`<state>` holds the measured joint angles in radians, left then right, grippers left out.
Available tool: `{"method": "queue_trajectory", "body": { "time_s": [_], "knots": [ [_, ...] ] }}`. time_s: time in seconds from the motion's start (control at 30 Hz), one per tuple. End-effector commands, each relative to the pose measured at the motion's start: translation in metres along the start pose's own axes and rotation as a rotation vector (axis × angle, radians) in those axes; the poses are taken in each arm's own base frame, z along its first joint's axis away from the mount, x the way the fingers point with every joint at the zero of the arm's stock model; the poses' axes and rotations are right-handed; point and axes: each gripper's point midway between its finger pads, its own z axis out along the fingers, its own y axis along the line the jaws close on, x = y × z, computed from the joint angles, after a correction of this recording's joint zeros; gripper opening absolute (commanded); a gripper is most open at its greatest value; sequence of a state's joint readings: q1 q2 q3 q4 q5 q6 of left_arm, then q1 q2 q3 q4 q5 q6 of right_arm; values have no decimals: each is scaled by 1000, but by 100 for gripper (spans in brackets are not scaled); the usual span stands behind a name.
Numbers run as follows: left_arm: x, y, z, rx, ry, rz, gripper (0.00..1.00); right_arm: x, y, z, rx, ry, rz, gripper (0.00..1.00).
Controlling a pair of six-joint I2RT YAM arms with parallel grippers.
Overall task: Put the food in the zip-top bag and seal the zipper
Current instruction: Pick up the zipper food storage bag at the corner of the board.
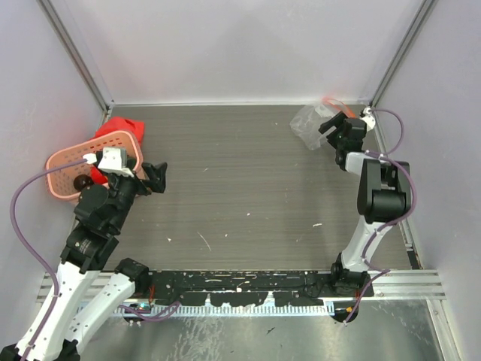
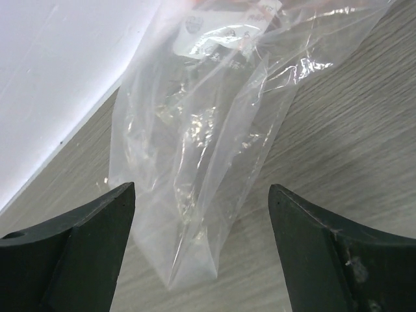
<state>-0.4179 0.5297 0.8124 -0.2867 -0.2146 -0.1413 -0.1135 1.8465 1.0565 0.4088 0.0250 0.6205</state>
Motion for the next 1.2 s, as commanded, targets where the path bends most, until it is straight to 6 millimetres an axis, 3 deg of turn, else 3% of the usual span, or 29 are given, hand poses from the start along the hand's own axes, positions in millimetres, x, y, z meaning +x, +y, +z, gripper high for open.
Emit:
{"method": "queue_trajectory", "body": {
  "time_s": [0.0, 0.13, 0.4, 0.5, 0.8, 1.0, 1.17],
  "knots": [
    [-13, -7, 5, 32, -51, -5, 98, -26, 21, 28, -75, -111, 134, 85],
    [-11, -9, 5, 39, -45, -3, 98, -15, 15, 43, -67, -92, 138, 73],
    [-10, -11, 7, 47, -36, -4, 98, -6, 16, 34, -96, -56, 80, 16],
    [-11, -13, 6, 57, -30, -15, 98, -6, 26, 21, -139, -29, 56, 1],
    [-13, -34, 9, 150, -1, -94, 98, -10, 62, -51, -295, 46, -63, 1],
    [-14, -44, 15, 174, 56, -124, 98, 11, 77, -109, -413, 133, -162, 1],
    [-10, -61, 20, 238, 99, -200, 98, 31, 101, -158, -556, 191, -259, 1]
  ]
}}
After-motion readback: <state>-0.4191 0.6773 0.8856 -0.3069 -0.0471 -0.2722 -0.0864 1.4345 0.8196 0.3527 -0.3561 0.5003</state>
